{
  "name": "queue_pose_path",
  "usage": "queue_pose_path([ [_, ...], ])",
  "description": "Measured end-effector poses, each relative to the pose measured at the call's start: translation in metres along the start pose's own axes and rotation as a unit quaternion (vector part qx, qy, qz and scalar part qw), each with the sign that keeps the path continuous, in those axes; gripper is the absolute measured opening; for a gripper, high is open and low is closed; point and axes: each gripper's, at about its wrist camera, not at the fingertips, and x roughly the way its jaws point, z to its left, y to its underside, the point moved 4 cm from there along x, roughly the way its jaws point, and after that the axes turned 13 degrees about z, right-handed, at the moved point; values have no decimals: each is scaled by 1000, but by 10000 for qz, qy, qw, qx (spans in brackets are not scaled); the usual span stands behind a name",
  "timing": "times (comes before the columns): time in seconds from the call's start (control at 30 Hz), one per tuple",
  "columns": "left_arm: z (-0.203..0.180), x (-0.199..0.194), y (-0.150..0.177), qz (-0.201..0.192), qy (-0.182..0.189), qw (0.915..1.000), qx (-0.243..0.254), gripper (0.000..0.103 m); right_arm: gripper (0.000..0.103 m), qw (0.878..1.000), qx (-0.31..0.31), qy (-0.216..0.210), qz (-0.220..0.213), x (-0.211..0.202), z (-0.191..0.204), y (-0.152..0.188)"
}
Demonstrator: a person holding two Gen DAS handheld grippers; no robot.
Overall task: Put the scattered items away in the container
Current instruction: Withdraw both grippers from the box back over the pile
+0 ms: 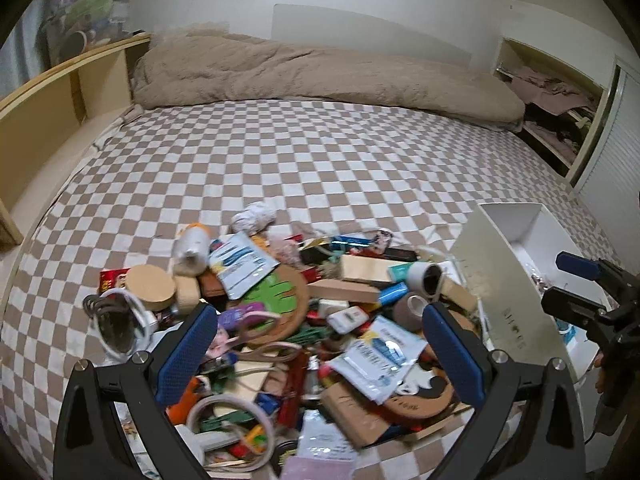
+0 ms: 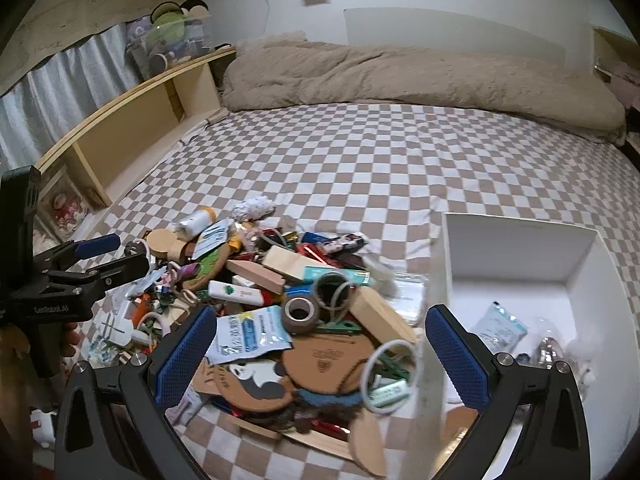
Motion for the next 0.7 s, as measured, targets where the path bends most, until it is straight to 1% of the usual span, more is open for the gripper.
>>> queue_pose_path([
  [0.23,25,-1,6,37,-13,9998,-194,103,103,9999,-88,-66,65,10,17,-2],
  [0.47,33,11,24,123,-155,9997,-135,103,103,9998,-121,-57,173,23,23,4],
  [0.53,34,16,31,185,-113,9997,-114,103,103,9996,-135,-60,230,29,24,7],
  [0.7,32,28,52,280,144,9995,-34,103,103,9993,-140,-99,338,41,26,16],
])
